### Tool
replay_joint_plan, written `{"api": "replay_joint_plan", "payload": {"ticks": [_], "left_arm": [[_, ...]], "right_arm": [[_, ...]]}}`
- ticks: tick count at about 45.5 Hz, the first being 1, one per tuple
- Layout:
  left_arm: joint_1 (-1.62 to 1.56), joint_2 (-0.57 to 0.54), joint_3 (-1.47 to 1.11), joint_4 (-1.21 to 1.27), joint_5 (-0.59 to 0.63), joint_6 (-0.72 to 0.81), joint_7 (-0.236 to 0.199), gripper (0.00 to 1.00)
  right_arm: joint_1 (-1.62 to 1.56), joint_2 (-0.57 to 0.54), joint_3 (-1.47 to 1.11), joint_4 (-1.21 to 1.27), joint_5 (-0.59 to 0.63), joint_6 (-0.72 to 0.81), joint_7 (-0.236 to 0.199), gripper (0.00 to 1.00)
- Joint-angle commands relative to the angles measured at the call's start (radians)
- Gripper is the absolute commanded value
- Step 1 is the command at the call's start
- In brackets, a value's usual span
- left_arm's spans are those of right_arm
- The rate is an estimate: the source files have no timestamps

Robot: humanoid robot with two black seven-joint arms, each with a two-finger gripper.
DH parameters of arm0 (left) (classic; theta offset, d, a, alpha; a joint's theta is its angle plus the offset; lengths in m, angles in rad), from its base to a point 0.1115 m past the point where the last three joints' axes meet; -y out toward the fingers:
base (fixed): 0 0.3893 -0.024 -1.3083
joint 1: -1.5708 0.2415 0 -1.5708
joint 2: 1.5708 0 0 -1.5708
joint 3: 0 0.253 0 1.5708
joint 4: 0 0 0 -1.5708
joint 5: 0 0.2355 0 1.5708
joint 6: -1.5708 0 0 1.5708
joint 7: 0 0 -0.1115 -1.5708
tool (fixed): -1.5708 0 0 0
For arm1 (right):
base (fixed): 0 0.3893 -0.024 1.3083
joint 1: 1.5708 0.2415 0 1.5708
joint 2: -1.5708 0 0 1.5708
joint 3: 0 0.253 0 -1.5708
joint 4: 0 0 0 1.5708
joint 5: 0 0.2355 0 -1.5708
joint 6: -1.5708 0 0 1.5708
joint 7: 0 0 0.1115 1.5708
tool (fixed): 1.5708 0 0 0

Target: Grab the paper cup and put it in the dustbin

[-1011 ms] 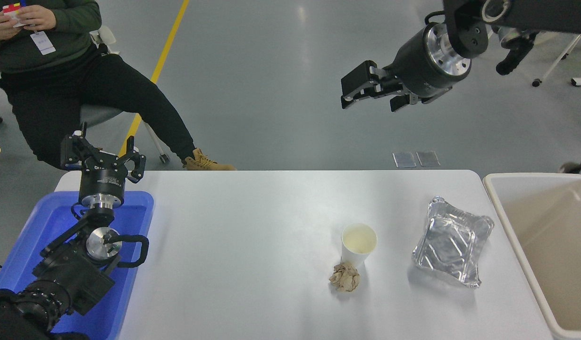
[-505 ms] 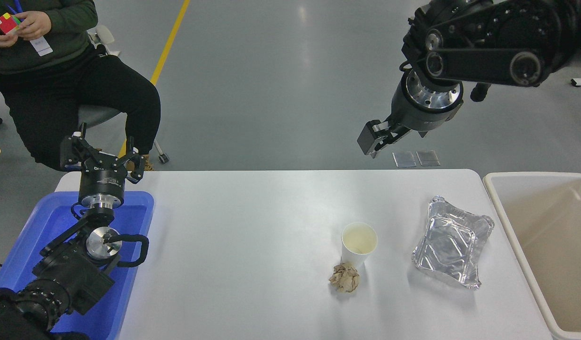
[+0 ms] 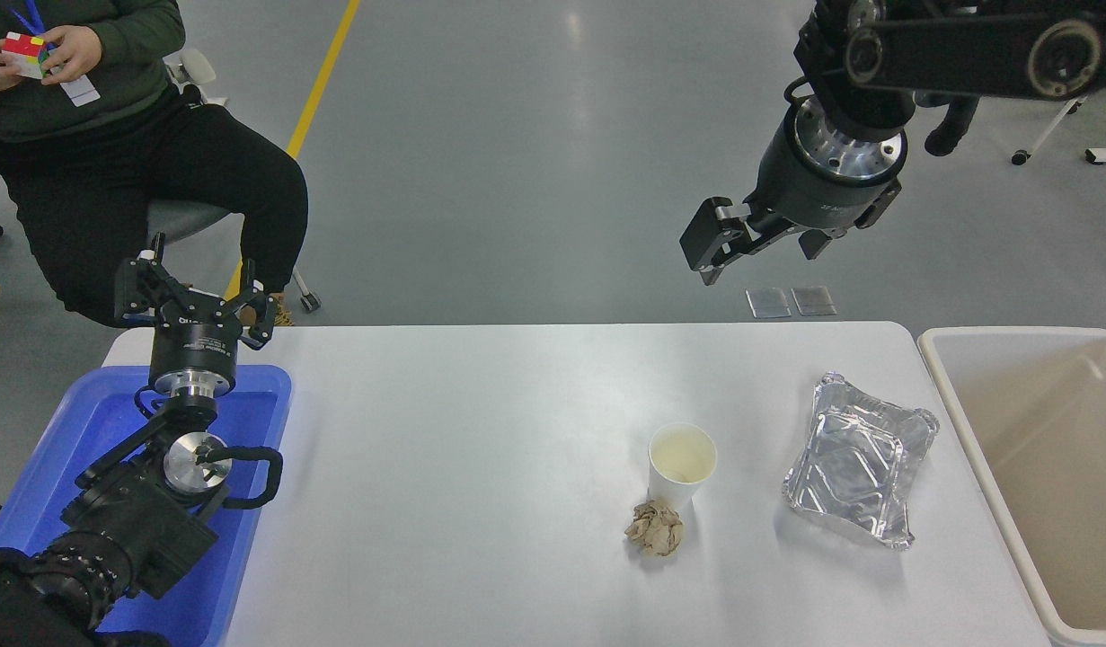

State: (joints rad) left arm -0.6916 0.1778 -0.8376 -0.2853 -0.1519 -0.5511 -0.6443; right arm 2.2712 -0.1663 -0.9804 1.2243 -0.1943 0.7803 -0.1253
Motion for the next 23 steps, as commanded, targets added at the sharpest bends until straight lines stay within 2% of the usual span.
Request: {"api": "replay_joint_plan", "payload": {"ticks": [1, 6, 8, 11, 13, 23], "left_arm": [[0.0, 0.0, 0.0, 0.0, 0.0, 0.0, 0.0, 0.99], [0.0, 0.0, 0.0, 0.0, 0.0, 0.0, 0.0, 0.99], [0.0, 0.0, 0.0, 0.0, 0.0, 0.0, 0.0, 0.99], [0.0, 0.0, 0.0, 0.0, 0.0, 0.0, 0.0, 0.99], [0.001, 0.0, 0.0, 0.0, 0.0, 0.0, 0.0, 0.99], [0.001, 0.0, 0.0, 0.0, -0.001, 0.0, 0.0, 0.99]], "right_arm": [[-0.05, -0.002, 0.011, -0.006, -0.005, -0.055, 0.0, 1.0], [-0.079, 0.002, -0.035, -0.006, -0.01, -0.136, -0.011, 1.0], [-0.084, 0.013, -0.043, -0.008, 0.001, -0.135, -0.037, 1.0], [-0.093, 0.014, -0.043, -0.006, 0.015, -0.128, -0.1, 1.0], [-0.107, 0.013, -0.041, -0.006, 0.019, -0.121, -0.12, 1.0], [-0.205, 0.01, -0.027, -0.008, 0.064, -0.122, -0.137, 1.0]]}}
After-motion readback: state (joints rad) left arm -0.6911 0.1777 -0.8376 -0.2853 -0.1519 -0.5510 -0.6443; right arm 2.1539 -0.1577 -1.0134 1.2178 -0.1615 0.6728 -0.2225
